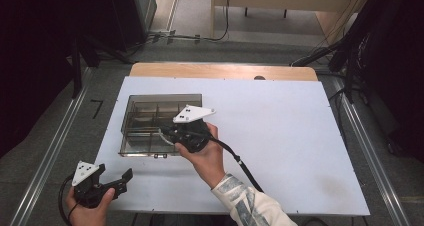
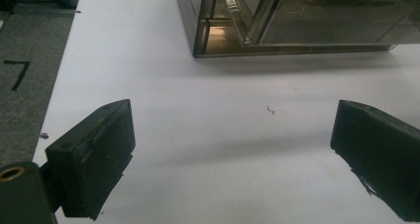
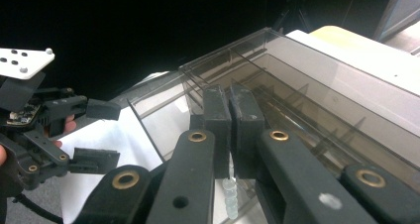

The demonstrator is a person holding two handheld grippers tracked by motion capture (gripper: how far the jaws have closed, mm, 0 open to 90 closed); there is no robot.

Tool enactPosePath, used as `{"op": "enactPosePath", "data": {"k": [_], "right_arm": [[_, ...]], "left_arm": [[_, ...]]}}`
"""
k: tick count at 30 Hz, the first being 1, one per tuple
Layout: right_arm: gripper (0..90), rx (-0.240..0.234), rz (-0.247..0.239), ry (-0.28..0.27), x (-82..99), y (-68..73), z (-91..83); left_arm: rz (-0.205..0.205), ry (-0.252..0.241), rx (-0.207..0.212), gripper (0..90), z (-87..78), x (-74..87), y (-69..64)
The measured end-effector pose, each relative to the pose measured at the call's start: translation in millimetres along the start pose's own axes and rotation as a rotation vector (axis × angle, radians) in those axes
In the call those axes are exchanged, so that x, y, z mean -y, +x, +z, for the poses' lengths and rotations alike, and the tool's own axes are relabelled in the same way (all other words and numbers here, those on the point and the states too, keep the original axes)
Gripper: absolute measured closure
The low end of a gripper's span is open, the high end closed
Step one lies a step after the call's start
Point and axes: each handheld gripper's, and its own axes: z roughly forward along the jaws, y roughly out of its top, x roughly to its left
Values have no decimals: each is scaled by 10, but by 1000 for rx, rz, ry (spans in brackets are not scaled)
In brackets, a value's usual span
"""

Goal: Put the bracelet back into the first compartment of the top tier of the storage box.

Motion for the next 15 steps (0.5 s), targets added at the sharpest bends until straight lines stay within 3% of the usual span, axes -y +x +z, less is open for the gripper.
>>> {"op": "enactPosePath", "data": {"k": [15], "right_arm": [[851,-41,-20,10,-105,142,240]], "left_arm": [[1,-1,15,41,4,-2,-5]]}}
